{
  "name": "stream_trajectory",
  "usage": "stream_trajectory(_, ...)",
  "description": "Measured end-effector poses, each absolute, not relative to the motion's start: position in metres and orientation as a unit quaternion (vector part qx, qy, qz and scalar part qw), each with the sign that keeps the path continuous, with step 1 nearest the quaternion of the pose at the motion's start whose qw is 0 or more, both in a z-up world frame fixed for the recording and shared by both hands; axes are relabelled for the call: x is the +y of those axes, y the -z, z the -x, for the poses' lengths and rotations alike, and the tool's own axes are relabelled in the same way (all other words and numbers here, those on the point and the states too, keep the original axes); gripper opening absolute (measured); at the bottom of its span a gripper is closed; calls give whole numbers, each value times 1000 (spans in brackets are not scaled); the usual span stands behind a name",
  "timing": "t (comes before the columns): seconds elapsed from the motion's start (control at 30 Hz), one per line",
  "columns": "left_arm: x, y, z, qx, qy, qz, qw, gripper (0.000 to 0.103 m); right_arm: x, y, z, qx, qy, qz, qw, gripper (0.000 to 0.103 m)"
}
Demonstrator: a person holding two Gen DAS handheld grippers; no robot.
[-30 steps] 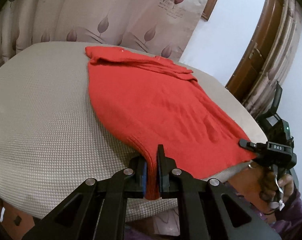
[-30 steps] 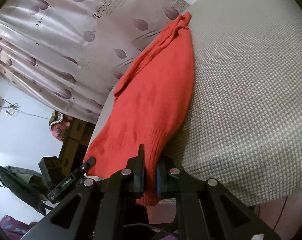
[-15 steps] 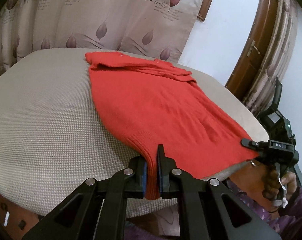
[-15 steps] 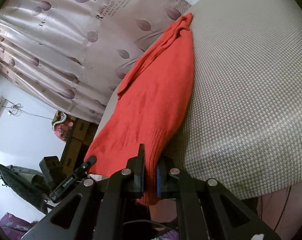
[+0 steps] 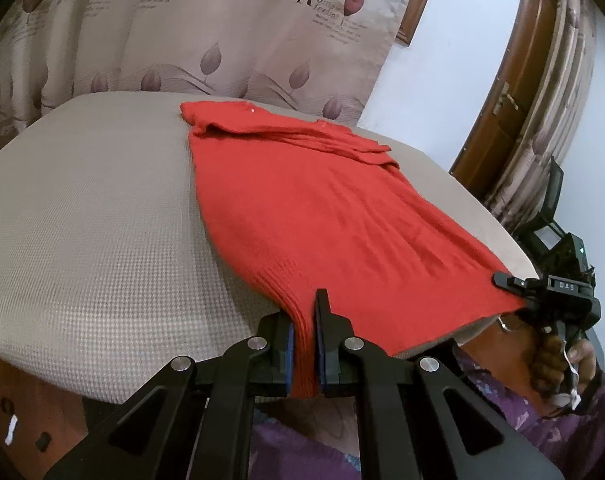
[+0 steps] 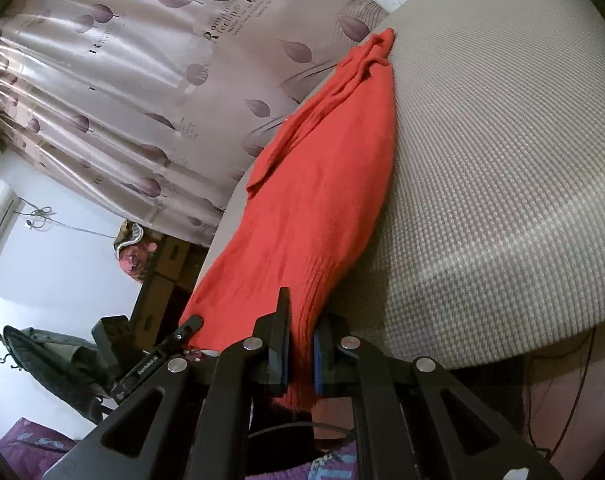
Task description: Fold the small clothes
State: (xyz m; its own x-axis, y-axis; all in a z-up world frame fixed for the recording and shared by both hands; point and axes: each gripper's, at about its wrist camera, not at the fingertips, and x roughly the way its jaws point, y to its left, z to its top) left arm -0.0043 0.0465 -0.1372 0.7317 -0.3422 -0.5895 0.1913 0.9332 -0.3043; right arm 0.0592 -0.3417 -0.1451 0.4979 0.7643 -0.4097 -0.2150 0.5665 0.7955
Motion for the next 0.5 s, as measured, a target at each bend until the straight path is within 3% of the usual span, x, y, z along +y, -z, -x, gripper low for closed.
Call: stream_trajectory(0.5,57,132,30,336,164,103,922,8,-351,151,-41,397,-316,-368,779,8)
